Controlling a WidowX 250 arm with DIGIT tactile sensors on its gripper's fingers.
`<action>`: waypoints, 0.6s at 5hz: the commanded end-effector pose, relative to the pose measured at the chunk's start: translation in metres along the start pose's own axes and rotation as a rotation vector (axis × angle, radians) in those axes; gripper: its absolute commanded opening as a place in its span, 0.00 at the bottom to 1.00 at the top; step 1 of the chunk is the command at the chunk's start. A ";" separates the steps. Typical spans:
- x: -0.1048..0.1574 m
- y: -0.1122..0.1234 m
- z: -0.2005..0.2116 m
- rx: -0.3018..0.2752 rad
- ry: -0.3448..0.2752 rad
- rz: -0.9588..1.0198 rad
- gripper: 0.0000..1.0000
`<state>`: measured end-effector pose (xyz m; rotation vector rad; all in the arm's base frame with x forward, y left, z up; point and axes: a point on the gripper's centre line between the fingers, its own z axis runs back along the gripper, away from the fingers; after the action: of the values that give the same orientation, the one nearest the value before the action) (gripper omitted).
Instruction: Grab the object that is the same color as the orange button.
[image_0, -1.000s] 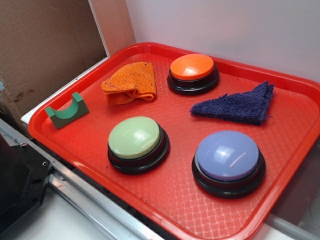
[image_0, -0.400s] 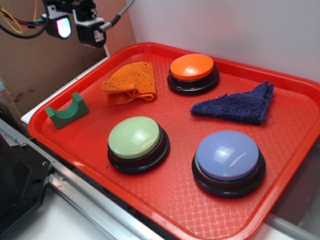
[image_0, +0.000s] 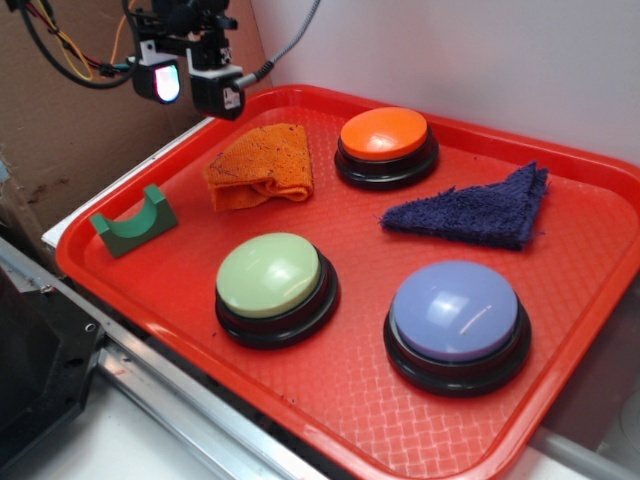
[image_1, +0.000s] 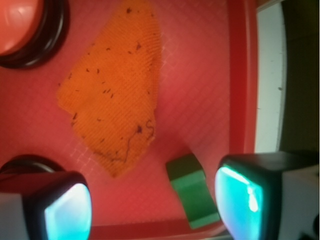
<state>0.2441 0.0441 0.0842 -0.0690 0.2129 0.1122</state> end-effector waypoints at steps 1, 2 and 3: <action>0.021 0.002 -0.027 -0.010 0.007 -0.060 1.00; 0.028 -0.002 -0.035 -0.012 0.014 -0.081 1.00; 0.029 -0.008 -0.042 -0.027 0.016 -0.105 0.77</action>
<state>0.2579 0.0369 0.0316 -0.1068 0.2803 0.0472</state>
